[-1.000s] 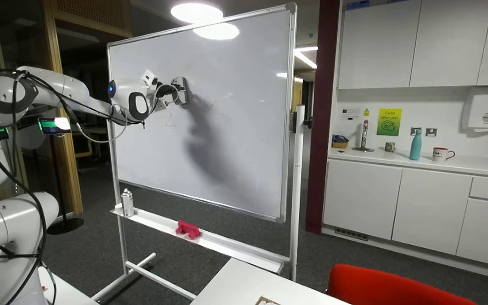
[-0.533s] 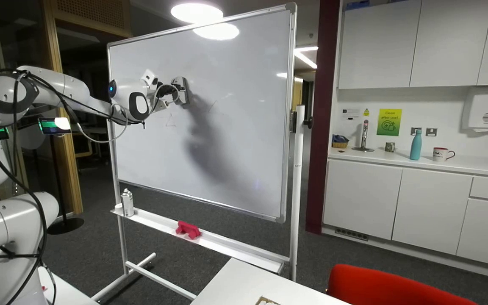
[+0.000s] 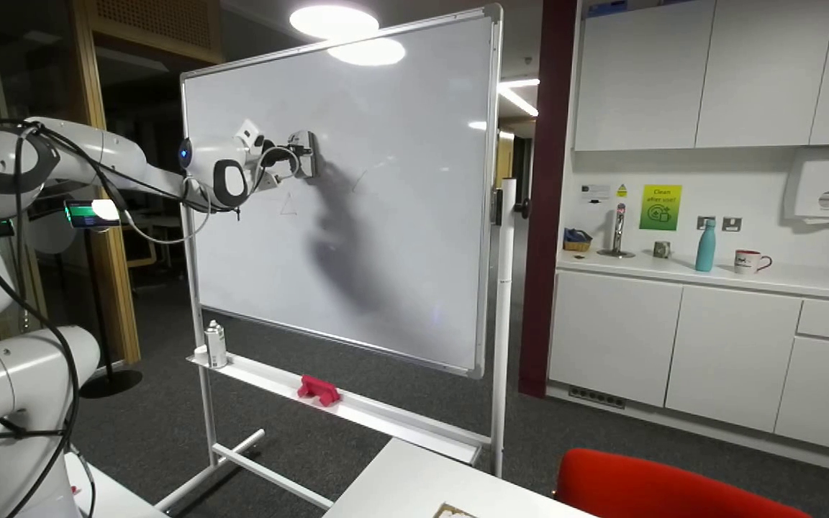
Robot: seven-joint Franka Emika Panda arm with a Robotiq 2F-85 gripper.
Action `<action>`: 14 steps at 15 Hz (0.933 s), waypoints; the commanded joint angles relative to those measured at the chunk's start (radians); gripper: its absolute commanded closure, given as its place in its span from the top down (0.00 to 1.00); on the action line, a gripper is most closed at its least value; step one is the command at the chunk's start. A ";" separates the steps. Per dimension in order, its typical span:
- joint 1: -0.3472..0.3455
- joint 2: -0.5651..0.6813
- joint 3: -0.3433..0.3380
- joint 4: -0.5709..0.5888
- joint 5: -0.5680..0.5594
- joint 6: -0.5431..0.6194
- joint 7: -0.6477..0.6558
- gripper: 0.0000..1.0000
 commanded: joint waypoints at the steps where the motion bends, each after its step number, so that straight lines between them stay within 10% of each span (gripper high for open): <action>1: 0.020 0.069 -0.029 -0.014 0.066 0.000 0.028 0.35; 9: 0.160 0.165 -0.120 -0.230 0.207 -0.009 0.090 0.35; 10: 0.131 0.111 -0.082 -0.188 0.157 -0.009 0.069 0.60; 14: 0.143 0.136 -0.093 -0.223 0.171 -0.009 0.090 0.60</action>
